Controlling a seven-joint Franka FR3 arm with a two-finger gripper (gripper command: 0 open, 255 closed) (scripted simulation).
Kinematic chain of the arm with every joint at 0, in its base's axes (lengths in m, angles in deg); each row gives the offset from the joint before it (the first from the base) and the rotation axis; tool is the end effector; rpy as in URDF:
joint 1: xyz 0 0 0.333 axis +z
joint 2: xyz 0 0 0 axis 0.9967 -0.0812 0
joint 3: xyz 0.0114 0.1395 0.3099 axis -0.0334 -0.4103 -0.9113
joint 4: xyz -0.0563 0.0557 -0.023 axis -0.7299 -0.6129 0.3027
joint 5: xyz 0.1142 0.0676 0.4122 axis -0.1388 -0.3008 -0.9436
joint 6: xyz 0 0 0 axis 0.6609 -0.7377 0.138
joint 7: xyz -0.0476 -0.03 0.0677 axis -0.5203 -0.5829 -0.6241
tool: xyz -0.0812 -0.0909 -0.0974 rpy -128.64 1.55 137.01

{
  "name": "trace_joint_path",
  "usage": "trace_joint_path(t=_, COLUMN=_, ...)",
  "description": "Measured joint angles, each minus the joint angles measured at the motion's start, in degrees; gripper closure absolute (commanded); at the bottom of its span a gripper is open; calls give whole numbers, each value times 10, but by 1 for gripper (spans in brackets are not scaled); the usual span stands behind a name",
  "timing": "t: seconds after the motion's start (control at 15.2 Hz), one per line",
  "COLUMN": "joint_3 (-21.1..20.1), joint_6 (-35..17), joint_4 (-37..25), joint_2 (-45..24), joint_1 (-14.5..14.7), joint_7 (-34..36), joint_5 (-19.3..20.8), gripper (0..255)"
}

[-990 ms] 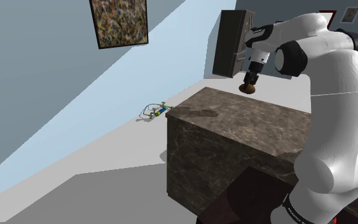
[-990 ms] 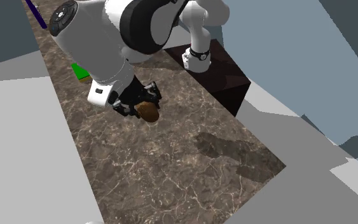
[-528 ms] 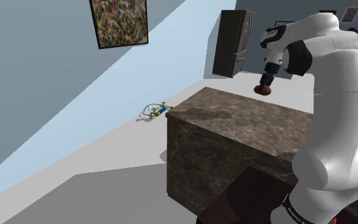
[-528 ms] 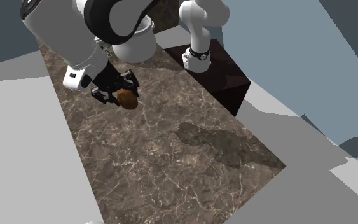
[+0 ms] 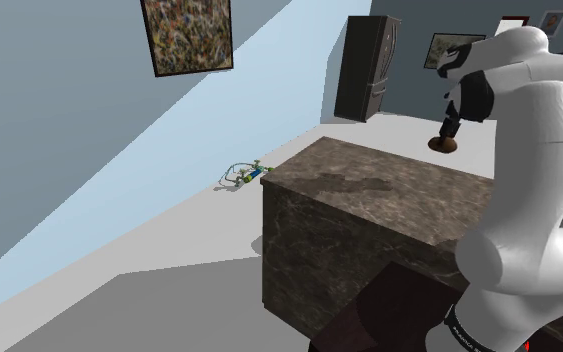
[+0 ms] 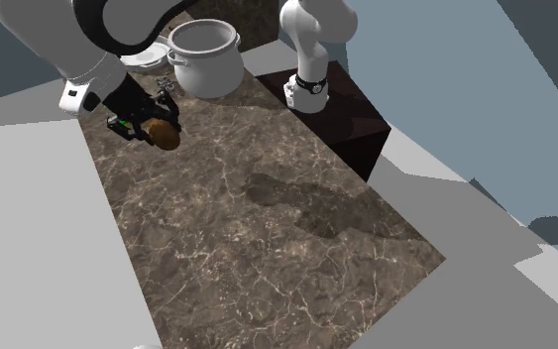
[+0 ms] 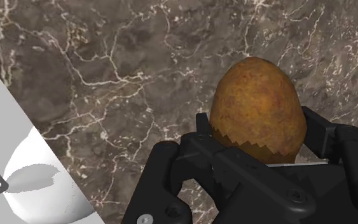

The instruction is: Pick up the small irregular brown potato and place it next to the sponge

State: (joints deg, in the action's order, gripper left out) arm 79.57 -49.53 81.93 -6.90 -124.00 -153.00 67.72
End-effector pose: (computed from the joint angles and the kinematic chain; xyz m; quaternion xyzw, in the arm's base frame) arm 0.3553 -0.6107 0.4195 -0.9879 -0.0107 0.0054 0.1545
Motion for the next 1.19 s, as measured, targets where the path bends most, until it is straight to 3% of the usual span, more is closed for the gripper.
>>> trace_joint_path(t=0.4, joint_3=8, joint_6=30, joint_4=-70, joint_2=-50, joint_1=-76, joint_7=-64, joint_5=-8, gripper=255)
trace_joint_path(t=0.86, joint_3=6, joint_6=103, joint_4=-230, joint_2=-139, joint_1=-195, joint_7=-125, joint_5=-25, gripper=255)
trace_joint_path(t=0.99, joint_3=3, joint_6=104, joint_4=-248, joint_2=-155, joint_1=-207, joint_7=-129, joint_5=-28, gripper=255)
trace_joint_path(t=1.19, joint_3=4, joint_6=87, joint_4=-230, joint_2=-157, joint_1=-203, joint_7=-133, joint_5=-28, gripper=255)
